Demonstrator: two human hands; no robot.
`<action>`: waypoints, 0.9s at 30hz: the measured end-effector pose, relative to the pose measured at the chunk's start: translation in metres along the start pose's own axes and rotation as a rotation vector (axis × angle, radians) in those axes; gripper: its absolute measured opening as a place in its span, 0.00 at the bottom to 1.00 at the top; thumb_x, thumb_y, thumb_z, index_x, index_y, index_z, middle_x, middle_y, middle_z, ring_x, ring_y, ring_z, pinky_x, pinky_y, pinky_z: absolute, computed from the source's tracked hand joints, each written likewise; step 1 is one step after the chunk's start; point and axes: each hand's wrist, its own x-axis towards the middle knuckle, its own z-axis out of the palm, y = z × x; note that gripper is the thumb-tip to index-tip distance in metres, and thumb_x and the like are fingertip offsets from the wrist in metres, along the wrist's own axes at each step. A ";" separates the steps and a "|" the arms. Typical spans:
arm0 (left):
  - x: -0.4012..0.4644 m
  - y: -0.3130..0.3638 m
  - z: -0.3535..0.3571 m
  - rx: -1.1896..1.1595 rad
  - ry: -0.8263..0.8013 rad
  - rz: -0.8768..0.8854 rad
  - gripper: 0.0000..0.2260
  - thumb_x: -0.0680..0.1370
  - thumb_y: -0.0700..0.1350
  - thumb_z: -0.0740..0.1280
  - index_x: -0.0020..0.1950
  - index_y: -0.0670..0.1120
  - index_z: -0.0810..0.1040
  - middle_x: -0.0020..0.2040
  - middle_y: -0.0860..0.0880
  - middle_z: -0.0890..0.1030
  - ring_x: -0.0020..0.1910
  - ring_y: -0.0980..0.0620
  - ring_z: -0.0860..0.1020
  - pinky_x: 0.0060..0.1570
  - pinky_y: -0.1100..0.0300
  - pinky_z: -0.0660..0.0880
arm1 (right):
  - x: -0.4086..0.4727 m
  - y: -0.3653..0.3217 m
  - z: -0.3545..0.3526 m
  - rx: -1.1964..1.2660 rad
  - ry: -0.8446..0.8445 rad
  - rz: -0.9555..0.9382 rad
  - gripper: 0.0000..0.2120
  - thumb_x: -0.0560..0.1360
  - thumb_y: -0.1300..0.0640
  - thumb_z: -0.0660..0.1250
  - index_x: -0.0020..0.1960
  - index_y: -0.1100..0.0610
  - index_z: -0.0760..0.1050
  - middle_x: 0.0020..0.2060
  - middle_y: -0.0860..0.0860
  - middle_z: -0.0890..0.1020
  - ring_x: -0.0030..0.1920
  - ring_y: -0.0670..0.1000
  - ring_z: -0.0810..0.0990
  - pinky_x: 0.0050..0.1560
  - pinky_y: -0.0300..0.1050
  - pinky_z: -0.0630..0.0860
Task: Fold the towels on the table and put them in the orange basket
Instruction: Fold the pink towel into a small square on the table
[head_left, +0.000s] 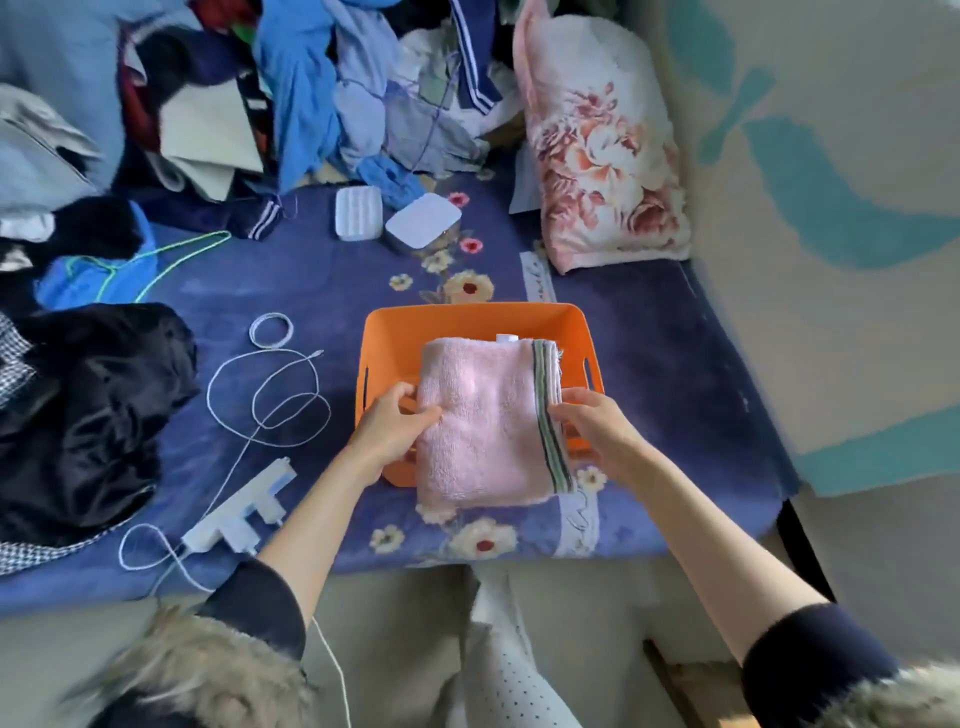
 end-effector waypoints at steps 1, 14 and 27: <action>0.018 0.000 -0.002 0.008 0.014 -0.017 0.06 0.75 0.48 0.68 0.46 0.52 0.72 0.45 0.48 0.77 0.40 0.49 0.78 0.35 0.57 0.79 | 0.020 -0.005 0.005 -0.010 -0.011 0.009 0.06 0.75 0.60 0.62 0.46 0.51 0.76 0.44 0.53 0.80 0.44 0.53 0.79 0.44 0.48 0.79; 0.186 -0.072 0.034 0.278 0.109 -0.327 0.16 0.78 0.47 0.64 0.64 0.44 0.69 0.47 0.48 0.77 0.44 0.47 0.75 0.41 0.57 0.71 | 0.215 0.046 0.064 -0.139 -0.133 0.312 0.06 0.76 0.64 0.59 0.49 0.54 0.72 0.42 0.52 0.78 0.41 0.49 0.78 0.40 0.45 0.79; 0.257 -0.137 0.050 0.581 0.183 -0.459 0.10 0.79 0.44 0.59 0.58 0.40 0.69 0.58 0.40 0.76 0.55 0.36 0.76 0.49 0.47 0.73 | 0.288 0.097 0.129 -0.382 -0.116 0.258 0.10 0.75 0.61 0.61 0.56 0.62 0.74 0.46 0.55 0.78 0.52 0.58 0.77 0.56 0.57 0.75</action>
